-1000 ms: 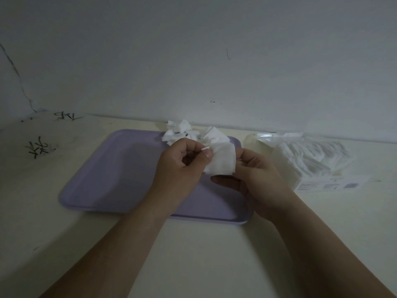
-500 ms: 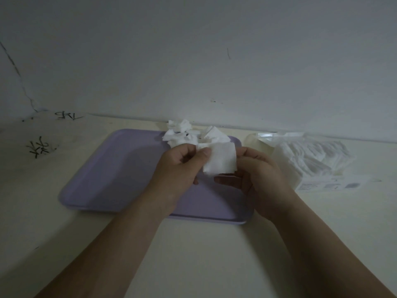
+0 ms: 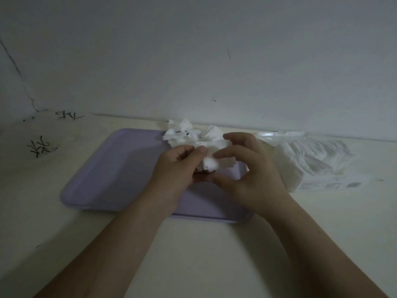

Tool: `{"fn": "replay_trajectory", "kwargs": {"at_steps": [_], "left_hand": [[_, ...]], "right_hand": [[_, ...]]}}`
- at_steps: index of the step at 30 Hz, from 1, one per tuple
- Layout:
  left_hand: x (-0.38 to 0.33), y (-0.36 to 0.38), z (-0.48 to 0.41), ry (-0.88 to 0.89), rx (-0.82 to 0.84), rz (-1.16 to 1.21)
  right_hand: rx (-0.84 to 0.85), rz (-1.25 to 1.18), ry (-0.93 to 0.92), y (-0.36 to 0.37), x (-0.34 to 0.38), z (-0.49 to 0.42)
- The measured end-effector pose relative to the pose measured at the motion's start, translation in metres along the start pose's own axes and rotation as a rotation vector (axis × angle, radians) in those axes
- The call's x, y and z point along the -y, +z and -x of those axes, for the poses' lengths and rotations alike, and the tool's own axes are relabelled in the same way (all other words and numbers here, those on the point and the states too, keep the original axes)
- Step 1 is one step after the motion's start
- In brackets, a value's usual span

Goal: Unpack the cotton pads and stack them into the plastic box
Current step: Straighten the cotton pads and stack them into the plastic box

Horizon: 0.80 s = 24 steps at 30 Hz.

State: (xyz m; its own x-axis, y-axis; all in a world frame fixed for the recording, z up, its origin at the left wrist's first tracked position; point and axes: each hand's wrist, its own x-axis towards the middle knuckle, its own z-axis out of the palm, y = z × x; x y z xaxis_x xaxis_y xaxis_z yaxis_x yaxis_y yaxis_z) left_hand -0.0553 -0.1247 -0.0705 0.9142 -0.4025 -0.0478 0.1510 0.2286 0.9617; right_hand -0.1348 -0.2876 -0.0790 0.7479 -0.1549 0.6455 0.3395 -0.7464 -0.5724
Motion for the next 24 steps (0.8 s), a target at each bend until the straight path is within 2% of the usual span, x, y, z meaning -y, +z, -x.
{"fn": "replay_trajectory", "kwargs": {"at_steps": [2,7,12,16,24], "left_hand": [[-0.0001,-0.0013,-0.0004,-0.011,-0.010,0.033],[0.0023,-0.0033,-0.0031,-0.008,-0.003,0.023],[0.0010,-0.0012,-0.0010,-0.025,0.005,0.036],[-0.0009,-0.0016,-0.0002,-0.044,0.004,0.078],[-0.0034,-0.0015,0.0011,-0.083,0.059,0.107]], "right_hand": [[0.077,0.034,0.015,0.0010,-0.0024,0.0012],[-0.018,-0.047,0.001,0.0030,-0.0072,-0.0005],[0.008,-0.070,0.046,0.0026,-0.0070,0.0007],[0.031,-0.053,-0.008,0.0028,-0.0051,0.0018],[-0.040,0.011,-0.044,0.0027,-0.0018,0.0013]]}}
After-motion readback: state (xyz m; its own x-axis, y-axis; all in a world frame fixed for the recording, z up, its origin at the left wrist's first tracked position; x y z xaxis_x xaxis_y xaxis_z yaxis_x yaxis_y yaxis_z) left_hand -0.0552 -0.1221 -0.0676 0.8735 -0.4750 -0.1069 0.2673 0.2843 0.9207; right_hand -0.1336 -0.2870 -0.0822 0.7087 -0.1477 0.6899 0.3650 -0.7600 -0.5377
